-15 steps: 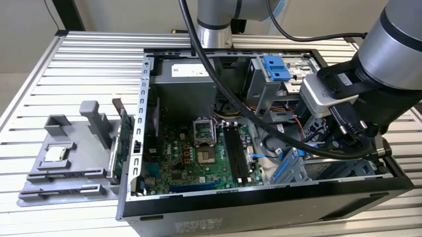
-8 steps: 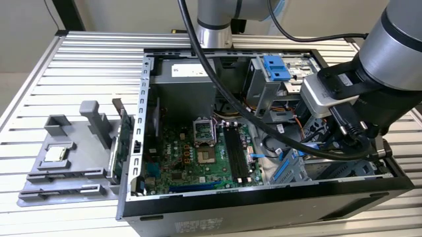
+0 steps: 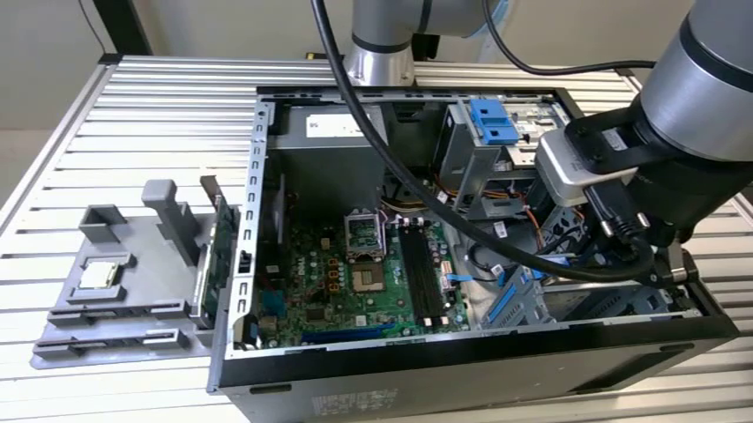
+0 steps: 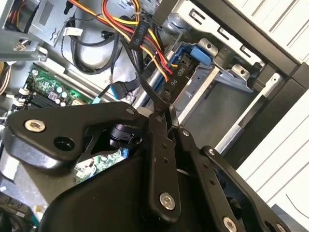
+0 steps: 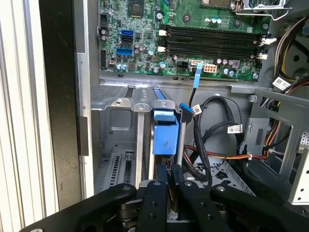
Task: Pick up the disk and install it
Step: 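Insert the second disk wire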
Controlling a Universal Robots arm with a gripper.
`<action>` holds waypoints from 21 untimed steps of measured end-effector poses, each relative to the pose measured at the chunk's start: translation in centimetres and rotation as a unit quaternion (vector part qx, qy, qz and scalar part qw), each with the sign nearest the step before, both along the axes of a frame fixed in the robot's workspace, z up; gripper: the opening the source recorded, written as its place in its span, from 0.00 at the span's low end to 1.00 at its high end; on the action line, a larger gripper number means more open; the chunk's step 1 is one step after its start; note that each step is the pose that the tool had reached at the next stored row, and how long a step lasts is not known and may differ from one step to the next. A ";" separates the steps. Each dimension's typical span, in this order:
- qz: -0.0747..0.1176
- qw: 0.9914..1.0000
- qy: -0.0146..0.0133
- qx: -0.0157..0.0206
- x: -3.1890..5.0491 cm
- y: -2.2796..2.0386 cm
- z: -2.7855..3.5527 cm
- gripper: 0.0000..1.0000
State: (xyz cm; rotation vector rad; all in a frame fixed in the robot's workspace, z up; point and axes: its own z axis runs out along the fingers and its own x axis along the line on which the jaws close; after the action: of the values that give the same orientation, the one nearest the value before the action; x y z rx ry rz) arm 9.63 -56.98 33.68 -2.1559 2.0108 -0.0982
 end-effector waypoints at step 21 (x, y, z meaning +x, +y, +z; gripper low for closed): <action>-0.007 1.000 0.000 0.000 -0.01 0.07 -0.86 0.00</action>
State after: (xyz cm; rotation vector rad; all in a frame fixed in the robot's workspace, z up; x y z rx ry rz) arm 9.62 -56.91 32.81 -2.1431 2.0252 -0.0999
